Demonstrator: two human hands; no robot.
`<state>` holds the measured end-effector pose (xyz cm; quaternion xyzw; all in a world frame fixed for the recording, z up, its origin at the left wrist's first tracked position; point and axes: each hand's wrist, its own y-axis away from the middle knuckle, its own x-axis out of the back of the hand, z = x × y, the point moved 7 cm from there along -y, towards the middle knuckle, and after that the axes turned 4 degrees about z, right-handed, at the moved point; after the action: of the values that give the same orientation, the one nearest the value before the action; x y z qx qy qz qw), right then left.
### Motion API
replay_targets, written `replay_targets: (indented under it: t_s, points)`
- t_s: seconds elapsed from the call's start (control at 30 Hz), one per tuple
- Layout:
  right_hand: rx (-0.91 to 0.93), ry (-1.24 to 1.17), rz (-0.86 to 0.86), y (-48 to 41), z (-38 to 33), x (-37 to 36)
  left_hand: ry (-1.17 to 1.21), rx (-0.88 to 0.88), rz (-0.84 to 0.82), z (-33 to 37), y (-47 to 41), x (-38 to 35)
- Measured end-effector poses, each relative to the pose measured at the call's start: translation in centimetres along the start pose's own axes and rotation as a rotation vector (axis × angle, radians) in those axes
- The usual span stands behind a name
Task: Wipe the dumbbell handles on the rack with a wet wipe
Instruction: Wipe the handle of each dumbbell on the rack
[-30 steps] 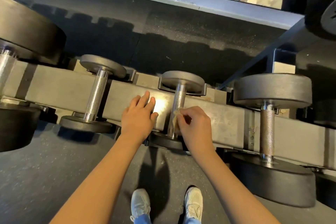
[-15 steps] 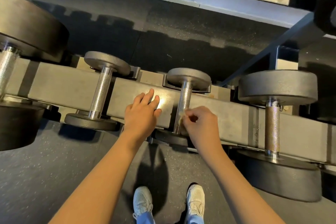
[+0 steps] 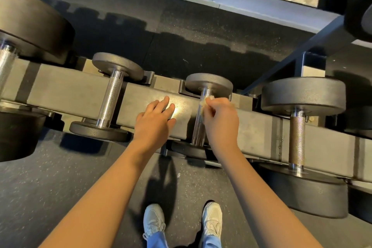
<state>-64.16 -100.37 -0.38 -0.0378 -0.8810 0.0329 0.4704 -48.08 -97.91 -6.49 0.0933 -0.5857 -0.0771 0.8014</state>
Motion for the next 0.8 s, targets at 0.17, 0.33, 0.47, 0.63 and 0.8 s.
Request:
replay_targets:
  t_s: [0.17, 0.33, 0.47, 0.63, 0.8]
  points:
    - [0.002, 0.001, -0.156, 3.1, -0.2, -0.3, 0.055, -0.014, -0.046, -0.1, 0.1, -0.1]
    - [-0.006, 0.011, -0.236, 3.3, -0.7, -0.1, 0.140, -0.111, 0.145, -0.6, 1.4, 4.0]
    - [0.014, -0.124, -0.167, 2.2, -3.0, -0.1, 0.220, -0.007, 0.401, -5.5, 3.4, 8.5]
    - [-0.005, -0.234, -0.280, 1.3, -7.0, -3.8, 0.211, 0.283, 0.292, -14.2, 2.7, 9.0]
    - [0.119, -0.281, -0.431, 1.8, -12.4, -8.2, 0.089, 0.374, 0.027, -19.5, 0.0, 7.7]
